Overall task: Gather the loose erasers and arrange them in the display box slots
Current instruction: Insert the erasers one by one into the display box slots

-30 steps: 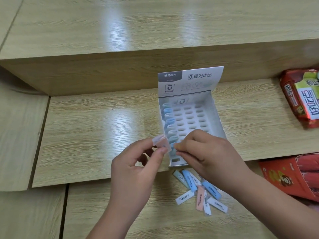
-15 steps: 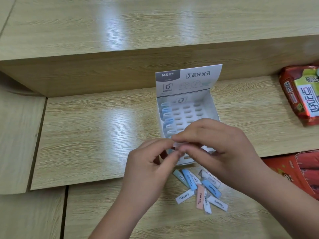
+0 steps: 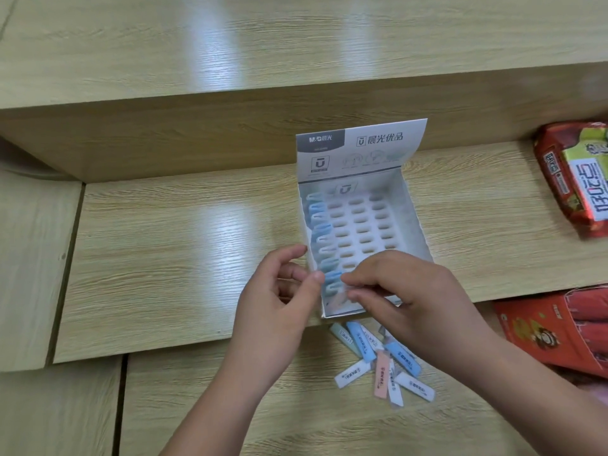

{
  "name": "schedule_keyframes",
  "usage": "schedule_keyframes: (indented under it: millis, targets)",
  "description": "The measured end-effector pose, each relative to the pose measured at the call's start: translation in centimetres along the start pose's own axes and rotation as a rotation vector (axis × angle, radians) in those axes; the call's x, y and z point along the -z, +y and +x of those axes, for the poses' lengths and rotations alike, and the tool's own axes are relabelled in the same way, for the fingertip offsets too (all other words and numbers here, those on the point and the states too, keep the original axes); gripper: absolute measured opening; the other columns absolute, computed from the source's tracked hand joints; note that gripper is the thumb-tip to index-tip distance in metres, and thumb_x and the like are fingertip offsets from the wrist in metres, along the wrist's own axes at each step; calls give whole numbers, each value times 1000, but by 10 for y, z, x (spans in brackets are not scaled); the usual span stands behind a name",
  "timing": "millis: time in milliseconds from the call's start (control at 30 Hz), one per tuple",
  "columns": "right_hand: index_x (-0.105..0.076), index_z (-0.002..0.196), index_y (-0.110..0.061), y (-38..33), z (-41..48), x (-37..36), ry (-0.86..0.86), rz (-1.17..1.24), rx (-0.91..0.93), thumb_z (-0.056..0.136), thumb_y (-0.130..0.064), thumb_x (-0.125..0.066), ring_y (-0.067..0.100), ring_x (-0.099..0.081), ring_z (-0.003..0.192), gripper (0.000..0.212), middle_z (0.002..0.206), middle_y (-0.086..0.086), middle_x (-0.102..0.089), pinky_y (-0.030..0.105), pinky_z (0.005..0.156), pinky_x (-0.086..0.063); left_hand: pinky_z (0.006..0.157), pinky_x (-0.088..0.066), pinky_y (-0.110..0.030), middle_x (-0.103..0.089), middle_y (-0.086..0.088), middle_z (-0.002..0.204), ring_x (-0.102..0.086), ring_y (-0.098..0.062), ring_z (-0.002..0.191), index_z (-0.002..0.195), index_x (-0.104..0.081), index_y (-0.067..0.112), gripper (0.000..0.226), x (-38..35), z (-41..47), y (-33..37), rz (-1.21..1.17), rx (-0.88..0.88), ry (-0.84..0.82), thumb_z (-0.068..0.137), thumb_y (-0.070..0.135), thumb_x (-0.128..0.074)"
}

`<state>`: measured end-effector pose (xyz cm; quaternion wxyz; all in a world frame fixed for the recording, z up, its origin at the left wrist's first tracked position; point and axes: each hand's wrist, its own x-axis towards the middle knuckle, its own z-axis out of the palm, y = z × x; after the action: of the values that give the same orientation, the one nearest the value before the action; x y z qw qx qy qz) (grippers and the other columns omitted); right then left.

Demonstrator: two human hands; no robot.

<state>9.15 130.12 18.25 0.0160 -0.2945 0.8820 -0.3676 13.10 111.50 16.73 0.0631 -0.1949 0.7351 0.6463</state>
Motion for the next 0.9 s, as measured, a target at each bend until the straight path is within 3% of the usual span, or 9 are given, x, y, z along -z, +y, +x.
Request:
schedule_keyframes:
  millis: [167, 267, 367, 500, 600, 700, 767, 833, 900]
  targets:
    - [-74, 99, -19, 2, -3, -2, -14, -163, 127, 93, -29, -60, 11, -66, 76, 18, 93, -7, -68, 31, 53, -52, 69, -49, -25, -68, 12, 86, -65, -8, 78, 111, -62, 42, 29, 0, 0, -1, -8, 14, 12, 88, 28, -71]
    - [-73, 102, -23, 0, -4, 5, -76, -331, 224, 94, -32, -59, 17, -63, 69, 18, 93, -5, -65, 27, 45, -45, 69, -47, -22, -68, 10, 88, -64, -8, 78, 111, -63, 43, 28, 1, 1, -3, 1, 16, 11, 87, 31, -72]
    - [-71, 111, -26, -2, -6, 14, -168, -476, 288, 95, -46, -50, 15, -63, 77, 33, 101, -3, -65, 23, 47, -38, 69, -48, -19, -69, 10, 88, -66, -10, 81, 110, -63, 43, 28, 0, 1, -4, 15, 10, 21, 87, 33, -72]
    - [-63, 128, -24, 7, -19, 11, -205, -554, 320, 94, -49, -48, 23, -63, 96, 45, 120, 5, -63, 32, 60, -51, 69, -49, -21, -69, 12, 87, -66, -9, 81, 111, -64, 40, 26, -2, -2, -4, 7, -14, 43, 89, 31, -71]
    - [-62, 129, -18, 14, -39, 7, -77, -438, 279, 96, -34, -54, 27, -62, 103, 37, 122, 10, -63, 39, 78, -52, 72, -51, -23, -68, 11, 84, -66, -12, 78, 105, -66, 33, 19, -3, -18, -5, -56, -91, 99, 89, 23, -71]
    - [-64, 117, -13, 23, -69, 5, 205, -373, 207, 92, -15, -59, 29, -62, 94, 25, 107, 14, -68, 39, 80, -48, 67, -46, -13, -64, 13, 74, -57, -4, 68, 93, -68, 25, 16, -4, -46, -20, -114, -139, 178, 88, 9, -71]
    - [-64, 110, -14, 27, -95, 3, 360, -407, 148, 85, -7, -63, 30, -60, 91, 26, 103, 12, -66, 41, 83, -46, 65, -46, -13, -65, 10, 74, -57, -4, 68, 88, -69, 28, 17, -7, -64, -37, -104, -115, 163, 86, 13, -75]
    - [-64, 105, -15, 31, -122, -1, 434, -437, 74, 82, -5, -63, 28, -58, 93, 26, 106, 7, -60, 42, 91, -44, 65, -46, -15, -67, 6, 77, -58, -6, 69, 86, -70, 32, 17, -14, -76, -59, -59, -44, 113, 85, 17, -77]
    - [-66, 105, -13, 38, -150, -9, 412, -376, -61, 84, -5, -61, 26, -59, 93, 23, 105, 6, -60, 36, 88, -45, 65, -46, -14, -68, 4, 79, -59, -5, 69, 86, -70, 34, 24, -27, -82, -86, 34, 20, 69, 85, 11, -76]
